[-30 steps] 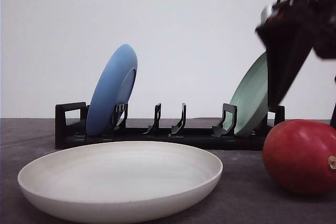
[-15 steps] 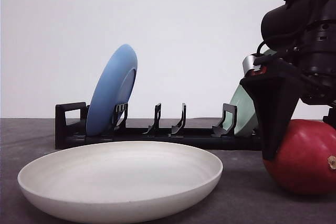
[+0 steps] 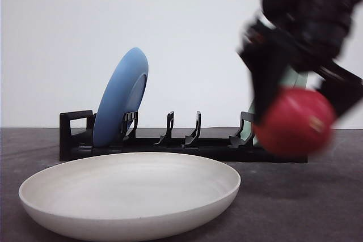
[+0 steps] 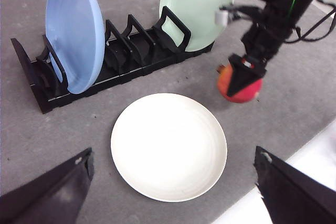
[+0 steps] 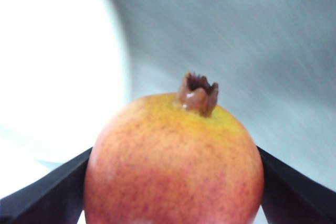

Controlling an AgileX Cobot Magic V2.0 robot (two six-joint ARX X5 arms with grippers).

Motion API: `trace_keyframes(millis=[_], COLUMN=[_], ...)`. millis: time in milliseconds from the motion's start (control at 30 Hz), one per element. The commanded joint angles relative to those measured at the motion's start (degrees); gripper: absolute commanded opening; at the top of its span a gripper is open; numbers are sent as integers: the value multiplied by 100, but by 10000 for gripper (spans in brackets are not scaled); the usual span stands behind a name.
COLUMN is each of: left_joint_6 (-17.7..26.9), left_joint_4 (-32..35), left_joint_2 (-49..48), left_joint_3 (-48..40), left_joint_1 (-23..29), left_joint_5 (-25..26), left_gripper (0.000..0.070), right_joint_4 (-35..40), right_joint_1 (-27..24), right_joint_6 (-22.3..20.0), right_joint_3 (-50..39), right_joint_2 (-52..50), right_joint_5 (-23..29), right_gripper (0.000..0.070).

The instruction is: Place pomegranate in white plate

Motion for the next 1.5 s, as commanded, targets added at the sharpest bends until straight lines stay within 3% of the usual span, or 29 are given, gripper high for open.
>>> trace_keyframes(millis=[0,233,433,600,1000,1033,1167,1467], left_joint_6=[-59,-39,-38,29,28,28,28,94], left_joint_4=[42,41,39,44,226,262,366,686], left_joint_2=[33,33,35,44,44,44,44,44], left_joint_3=[55,55,55,55,55,55,55,55], left_joint_1=[-85,-85,-85,-85,-85,-85,-85,-85], left_joint_5=[-65,-317,-336,-336,-334,-334,-334,-334], left_gripper=[593,593,592,593,593,593,593,592], right_joint_4=[-15,582,1204,1667,1740,1738,1725,1734], right_joint_1=[298,1411,1937,2101,2192,2203,2234,2226], right_joint_6=[177,540,766,972,1225,1228,1265,1333], right_joint_3=[312,740,740,740,740,740,740,830], right_joint_2=[106,452,1060,1338,1711,1711,1709,1518], right_joint_5=[-26,2,86,395,318,319,320,317], right_gripper=[491,491,491,491,499,513,690,700])
